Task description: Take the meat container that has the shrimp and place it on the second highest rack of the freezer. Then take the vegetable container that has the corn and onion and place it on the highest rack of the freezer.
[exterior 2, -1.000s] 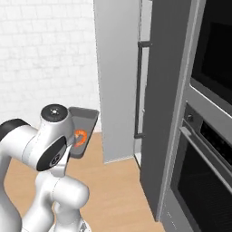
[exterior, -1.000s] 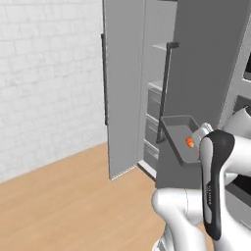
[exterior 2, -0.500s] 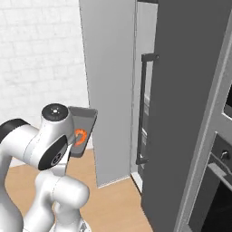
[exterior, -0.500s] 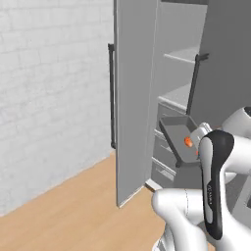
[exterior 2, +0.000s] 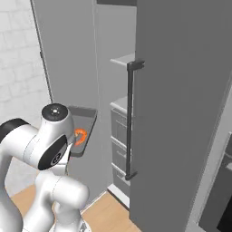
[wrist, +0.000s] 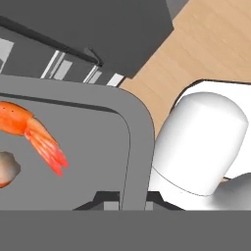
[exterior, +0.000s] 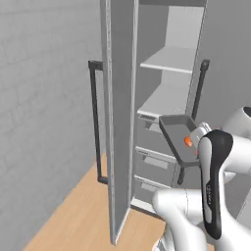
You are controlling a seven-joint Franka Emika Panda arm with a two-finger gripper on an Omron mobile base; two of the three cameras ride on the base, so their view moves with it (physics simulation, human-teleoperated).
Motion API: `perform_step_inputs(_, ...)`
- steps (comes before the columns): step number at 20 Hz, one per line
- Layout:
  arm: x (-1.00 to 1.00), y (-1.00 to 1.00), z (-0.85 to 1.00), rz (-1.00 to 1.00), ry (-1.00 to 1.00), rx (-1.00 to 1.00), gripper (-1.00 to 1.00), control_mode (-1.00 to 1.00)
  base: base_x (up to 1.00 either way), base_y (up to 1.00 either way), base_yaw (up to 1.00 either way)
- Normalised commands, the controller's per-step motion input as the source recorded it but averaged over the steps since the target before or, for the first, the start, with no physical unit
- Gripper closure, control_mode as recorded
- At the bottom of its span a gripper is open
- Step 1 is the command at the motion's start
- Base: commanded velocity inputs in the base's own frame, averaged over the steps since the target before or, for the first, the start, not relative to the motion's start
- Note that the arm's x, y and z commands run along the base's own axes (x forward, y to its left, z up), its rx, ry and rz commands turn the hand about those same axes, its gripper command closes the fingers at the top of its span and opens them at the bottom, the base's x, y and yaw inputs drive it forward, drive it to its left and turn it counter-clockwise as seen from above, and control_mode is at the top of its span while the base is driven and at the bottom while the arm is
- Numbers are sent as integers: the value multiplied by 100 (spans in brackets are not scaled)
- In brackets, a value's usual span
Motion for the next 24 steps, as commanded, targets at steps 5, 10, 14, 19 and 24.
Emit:
perform_step_inputs(5, 0, 0, 0, 0, 0, 0, 100, 100, 42, 62, -46)
perform_step_inputs(10, 0, 0, 0, 0, 0, 0, 100, 100, 6, -6, -32)
perform_step_inputs(14, 0, 0, 0, 0, 0, 0, 100, 100, 41, -3, -10)
perform_step_inputs(19, 0, 0, 0, 0, 0, 0, 100, 100, 52, -16, 0)
perform_step_inputs(24, 0, 0, 0, 0, 0, 0, 100, 100, 26, 44, -5)
